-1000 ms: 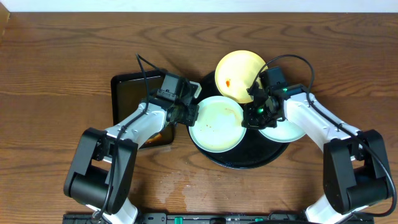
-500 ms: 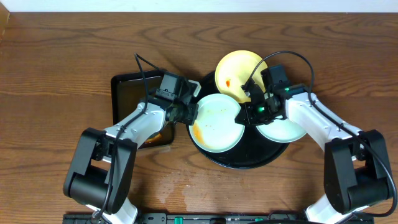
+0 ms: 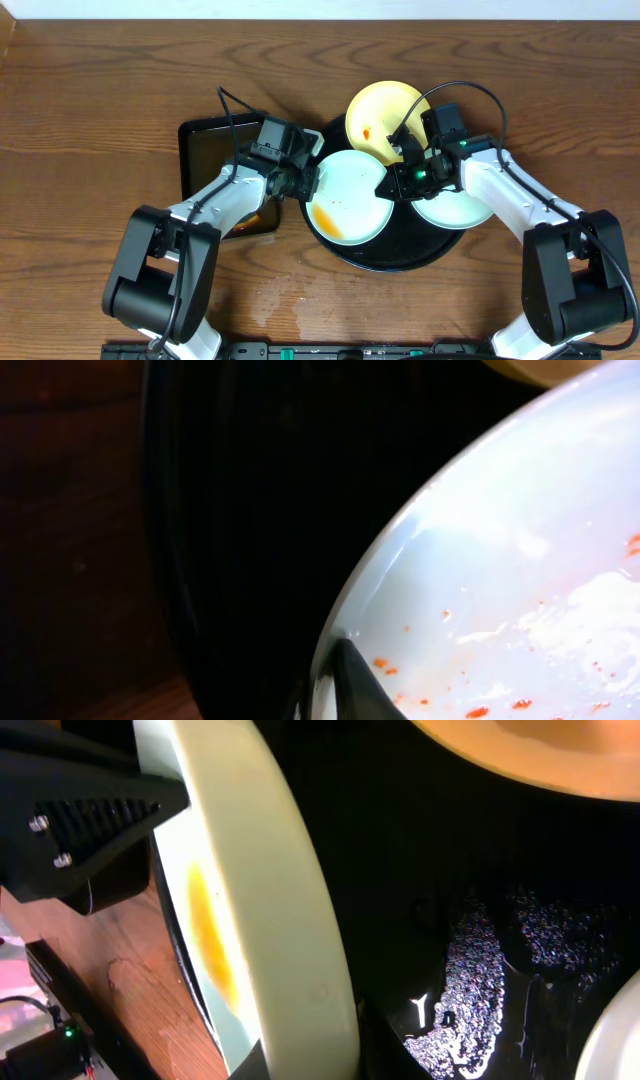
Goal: Clean dirty plates on tray and stack at the side
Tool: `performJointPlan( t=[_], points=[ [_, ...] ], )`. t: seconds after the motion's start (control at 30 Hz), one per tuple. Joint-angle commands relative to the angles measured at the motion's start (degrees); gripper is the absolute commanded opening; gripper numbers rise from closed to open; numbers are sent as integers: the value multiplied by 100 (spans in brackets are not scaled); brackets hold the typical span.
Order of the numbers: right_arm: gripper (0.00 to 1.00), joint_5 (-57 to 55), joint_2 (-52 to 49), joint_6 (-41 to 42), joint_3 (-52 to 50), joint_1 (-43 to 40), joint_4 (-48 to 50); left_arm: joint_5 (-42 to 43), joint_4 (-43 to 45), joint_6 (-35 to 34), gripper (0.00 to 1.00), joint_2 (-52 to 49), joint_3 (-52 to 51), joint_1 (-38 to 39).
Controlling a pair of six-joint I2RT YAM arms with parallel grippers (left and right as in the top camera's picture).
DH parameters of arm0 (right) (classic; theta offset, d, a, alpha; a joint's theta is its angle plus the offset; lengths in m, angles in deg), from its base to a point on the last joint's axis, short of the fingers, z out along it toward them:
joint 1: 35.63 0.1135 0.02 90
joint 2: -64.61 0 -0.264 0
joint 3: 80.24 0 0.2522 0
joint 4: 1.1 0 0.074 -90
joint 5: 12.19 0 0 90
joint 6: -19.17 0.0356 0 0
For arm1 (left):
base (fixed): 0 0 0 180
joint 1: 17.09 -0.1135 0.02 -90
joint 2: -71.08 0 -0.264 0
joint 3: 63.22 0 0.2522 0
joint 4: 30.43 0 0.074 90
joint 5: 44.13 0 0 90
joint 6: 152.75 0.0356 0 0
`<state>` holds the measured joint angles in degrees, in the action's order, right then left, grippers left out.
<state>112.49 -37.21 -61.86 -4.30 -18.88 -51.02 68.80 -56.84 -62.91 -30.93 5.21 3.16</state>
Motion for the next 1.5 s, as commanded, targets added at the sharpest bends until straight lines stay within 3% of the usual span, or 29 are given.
performJointPlan(
  t=[0.0, 0.1, 0.13, 0.23, 0.43, 0.7, 0.77, 0.97, 1.17, 1.3, 1.47],
  points=[
    [1, 201, 269, 240, 87, 221, 4, 507, -72, -155, 17, 114, 39, 87],
    [1, -286, 608, 282, 136, 219, -98, 505, -262, -472, 33, 516, 74, -50],
    [1, -573, 809, 308, 166, 219, -160, 505, -413, -597, 46, 793, 74, -157],
    [1, -940, 1150, 343, 201, 219, -278, 468, -859, -662, 58, 1370, 74, -411],
    [1, -1823, 1615, 343, 201, 221, -549, -435, -2006, -1099, 64, 2149, 74, -1180],
    [1, -2511, 1762, 238, 254, 299, -564, -763, -2570, -1154, 64, 1685, -129, -1668],
    [1, -2629, 1762, -35, 273, 420, -564, -848, -2570, -1338, 62, 1416, -195, -1665],
    [1, -3473, 1784, -90, 409, 925, -756, -1209, -2398, -1504, 42, 710, -219, -1665],
    [1, -3484, 1939, 17, 448, 1012, -778, -1209, -2011, -1497, 8, 216, -219, -1665],
    [1, -3486, 2135, 13, 455, 1014, -778, -1204, -1878, -1491, 8, 153, -205, -1665],
    [1, -3486, 2339, 15, 455, 1014, -798, -1185, -2354, -1447, 8, 551, 122, -1665]
  ],
)
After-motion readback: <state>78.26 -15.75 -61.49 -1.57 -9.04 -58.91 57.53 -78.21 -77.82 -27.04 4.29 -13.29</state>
